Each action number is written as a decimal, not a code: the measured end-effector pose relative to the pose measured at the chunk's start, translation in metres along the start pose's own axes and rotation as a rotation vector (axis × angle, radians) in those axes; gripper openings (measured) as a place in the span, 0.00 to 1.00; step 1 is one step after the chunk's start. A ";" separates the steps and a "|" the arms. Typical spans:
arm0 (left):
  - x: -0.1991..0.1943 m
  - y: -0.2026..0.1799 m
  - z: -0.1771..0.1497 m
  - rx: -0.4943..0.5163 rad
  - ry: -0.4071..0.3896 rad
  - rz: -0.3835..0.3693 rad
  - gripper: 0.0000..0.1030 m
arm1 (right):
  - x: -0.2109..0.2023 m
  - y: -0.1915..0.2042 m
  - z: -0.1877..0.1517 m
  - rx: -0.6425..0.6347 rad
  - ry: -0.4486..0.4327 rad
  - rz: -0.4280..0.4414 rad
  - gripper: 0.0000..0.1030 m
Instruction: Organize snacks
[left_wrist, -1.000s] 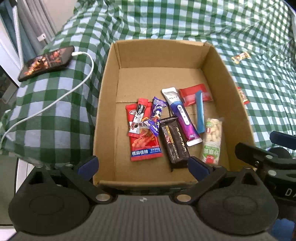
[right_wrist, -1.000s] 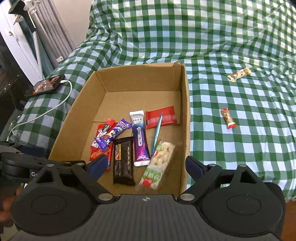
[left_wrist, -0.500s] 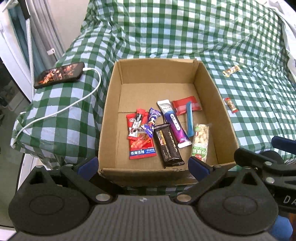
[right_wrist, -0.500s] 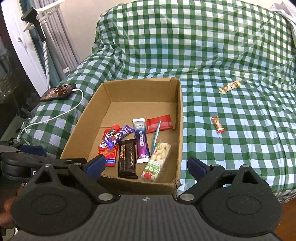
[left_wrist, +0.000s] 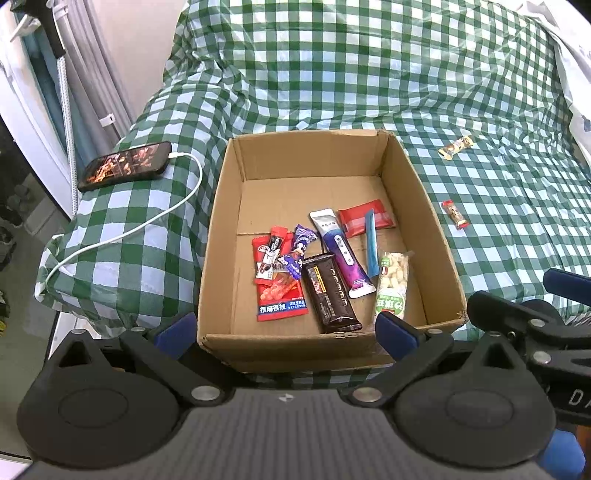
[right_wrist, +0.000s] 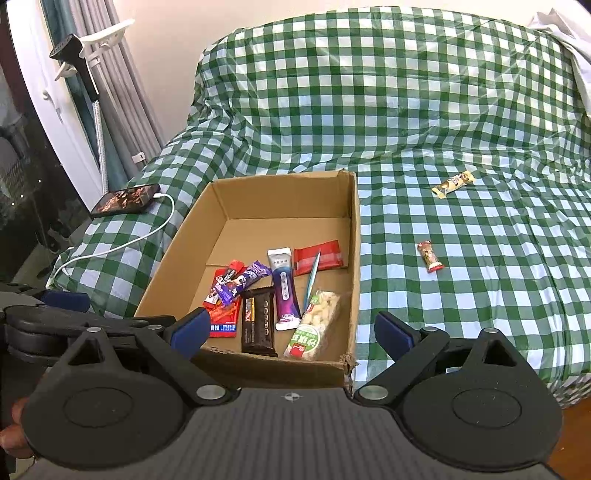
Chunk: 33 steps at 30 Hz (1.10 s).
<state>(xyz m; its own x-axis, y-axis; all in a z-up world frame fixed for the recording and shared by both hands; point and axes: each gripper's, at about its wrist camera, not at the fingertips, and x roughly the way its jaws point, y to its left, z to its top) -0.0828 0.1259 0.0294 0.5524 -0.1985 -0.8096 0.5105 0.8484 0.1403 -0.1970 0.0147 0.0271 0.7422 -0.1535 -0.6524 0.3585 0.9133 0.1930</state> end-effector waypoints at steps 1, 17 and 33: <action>0.000 -0.001 0.000 0.004 0.002 0.002 1.00 | 0.000 -0.001 0.000 0.002 -0.002 0.002 0.93; 0.017 -0.019 0.010 0.051 0.047 0.006 1.00 | 0.009 -0.019 -0.001 0.061 0.019 0.002 0.93; 0.067 -0.098 0.063 0.074 0.194 -0.095 1.00 | 0.023 -0.112 0.005 0.200 0.009 -0.104 0.93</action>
<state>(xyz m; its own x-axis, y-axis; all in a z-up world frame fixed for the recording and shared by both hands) -0.0543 -0.0015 -0.0025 0.3658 -0.1716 -0.9147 0.6050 0.7907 0.0936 -0.2170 -0.0932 -0.0061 0.6905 -0.2391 -0.6827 0.5389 0.7996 0.2650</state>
